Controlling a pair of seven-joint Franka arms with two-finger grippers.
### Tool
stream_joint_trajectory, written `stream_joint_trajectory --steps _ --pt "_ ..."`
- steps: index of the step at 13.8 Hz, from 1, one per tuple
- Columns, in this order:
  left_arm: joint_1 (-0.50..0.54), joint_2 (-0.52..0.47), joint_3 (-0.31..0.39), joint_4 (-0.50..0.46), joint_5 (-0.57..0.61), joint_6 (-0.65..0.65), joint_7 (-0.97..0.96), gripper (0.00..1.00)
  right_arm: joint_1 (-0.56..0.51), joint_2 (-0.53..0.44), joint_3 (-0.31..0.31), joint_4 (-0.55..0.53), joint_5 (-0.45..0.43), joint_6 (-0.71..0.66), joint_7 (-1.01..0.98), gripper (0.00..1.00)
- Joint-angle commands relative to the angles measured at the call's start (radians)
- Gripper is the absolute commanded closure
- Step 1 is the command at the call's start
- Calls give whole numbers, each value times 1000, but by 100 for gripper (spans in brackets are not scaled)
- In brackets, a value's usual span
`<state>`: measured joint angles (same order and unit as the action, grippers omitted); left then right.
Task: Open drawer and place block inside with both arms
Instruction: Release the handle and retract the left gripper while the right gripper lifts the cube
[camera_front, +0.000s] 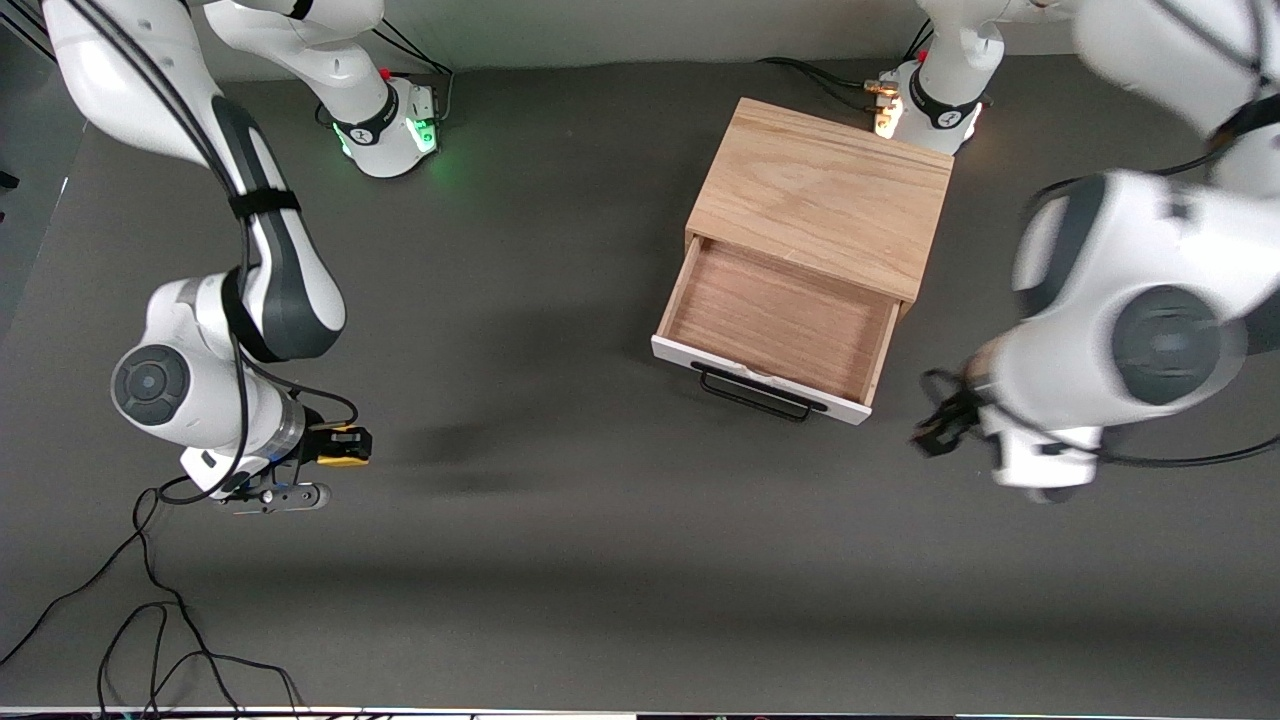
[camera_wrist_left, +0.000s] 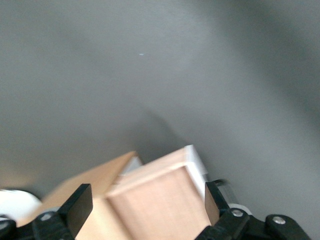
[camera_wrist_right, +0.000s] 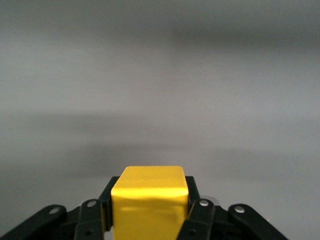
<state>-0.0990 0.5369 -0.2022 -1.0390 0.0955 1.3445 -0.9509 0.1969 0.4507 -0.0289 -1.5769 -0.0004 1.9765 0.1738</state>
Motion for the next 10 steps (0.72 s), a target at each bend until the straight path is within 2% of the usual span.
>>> stream_joint_trajectory --steps 1,3,6,9,10 --pt "83 -99 -3 -83 -22 -54 266 0 94 52 -6 251 40 -248 212 80" --pt "123 -179 -2 -177 -20 -31 412 0 159 86 -5 390 94 -370 353 80" --pt "191 -279 1 -292 -20 -19 675 0 275 115 39 514 103 -409 621 80" --pt "226 -418 3 -488 -19 95 812 0 325 186 199 604 99 -316 913 80" --pt "229 -461 3 -548 -20 138 831 0 350 203 219 607 94 -254 961 80"
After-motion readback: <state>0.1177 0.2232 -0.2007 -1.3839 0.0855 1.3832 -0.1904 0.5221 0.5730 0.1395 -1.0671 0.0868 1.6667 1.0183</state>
